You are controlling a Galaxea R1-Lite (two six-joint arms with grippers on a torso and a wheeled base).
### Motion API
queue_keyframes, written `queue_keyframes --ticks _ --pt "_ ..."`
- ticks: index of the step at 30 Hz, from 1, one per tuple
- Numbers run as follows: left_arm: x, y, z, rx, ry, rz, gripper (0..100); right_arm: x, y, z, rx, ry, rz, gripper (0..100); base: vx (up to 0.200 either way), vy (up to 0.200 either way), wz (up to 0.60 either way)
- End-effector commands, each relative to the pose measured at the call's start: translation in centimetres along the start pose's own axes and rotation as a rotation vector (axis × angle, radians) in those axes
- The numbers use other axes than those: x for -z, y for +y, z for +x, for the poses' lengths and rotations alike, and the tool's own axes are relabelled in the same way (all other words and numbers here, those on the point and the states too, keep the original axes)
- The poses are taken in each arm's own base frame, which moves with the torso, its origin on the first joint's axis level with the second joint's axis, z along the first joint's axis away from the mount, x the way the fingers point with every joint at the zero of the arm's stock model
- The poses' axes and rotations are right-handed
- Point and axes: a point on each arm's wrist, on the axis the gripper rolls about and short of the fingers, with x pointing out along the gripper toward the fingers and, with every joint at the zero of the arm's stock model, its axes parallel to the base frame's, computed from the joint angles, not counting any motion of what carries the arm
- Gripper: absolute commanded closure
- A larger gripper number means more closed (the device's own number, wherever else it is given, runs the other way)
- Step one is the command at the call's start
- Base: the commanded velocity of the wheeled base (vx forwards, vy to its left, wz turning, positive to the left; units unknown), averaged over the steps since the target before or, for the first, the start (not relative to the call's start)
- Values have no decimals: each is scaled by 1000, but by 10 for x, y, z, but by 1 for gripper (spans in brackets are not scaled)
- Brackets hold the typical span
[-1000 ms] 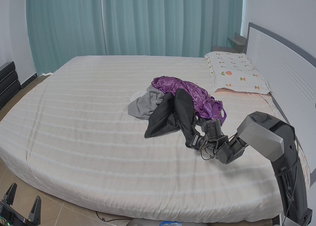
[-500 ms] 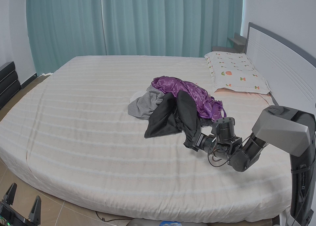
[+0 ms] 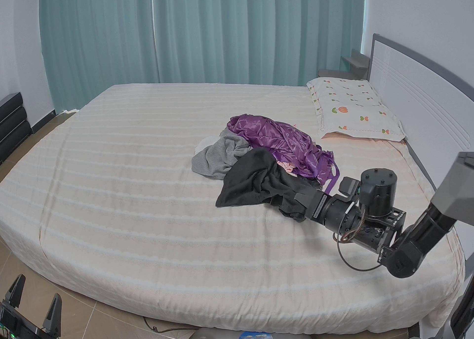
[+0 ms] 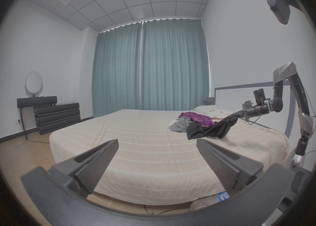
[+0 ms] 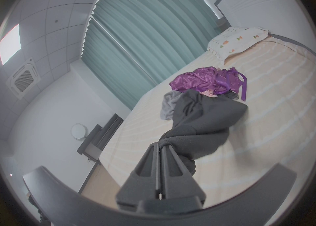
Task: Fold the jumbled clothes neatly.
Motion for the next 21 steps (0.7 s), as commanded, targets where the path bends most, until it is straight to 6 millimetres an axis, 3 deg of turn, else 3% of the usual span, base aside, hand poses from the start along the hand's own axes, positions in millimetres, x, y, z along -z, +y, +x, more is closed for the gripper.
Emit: queue_keyframes --ticks 1,9,16,21 --pt "5 0 0 0 1 0 0 -12 29 -42 -98 -46 -13 100 0 0 0" --pt "5 0 0 0 1 0 0 -33 51 -77 -192 -135 -14 100 0 0 0" --pt "5 0 0 0 1 0 0 -23 54 -98 -216 -109 -32 100 0 0 0" --pt "5 0 0 0 1 1 0 -20 61 -125 -274 -115 -47 100 0 0 0"
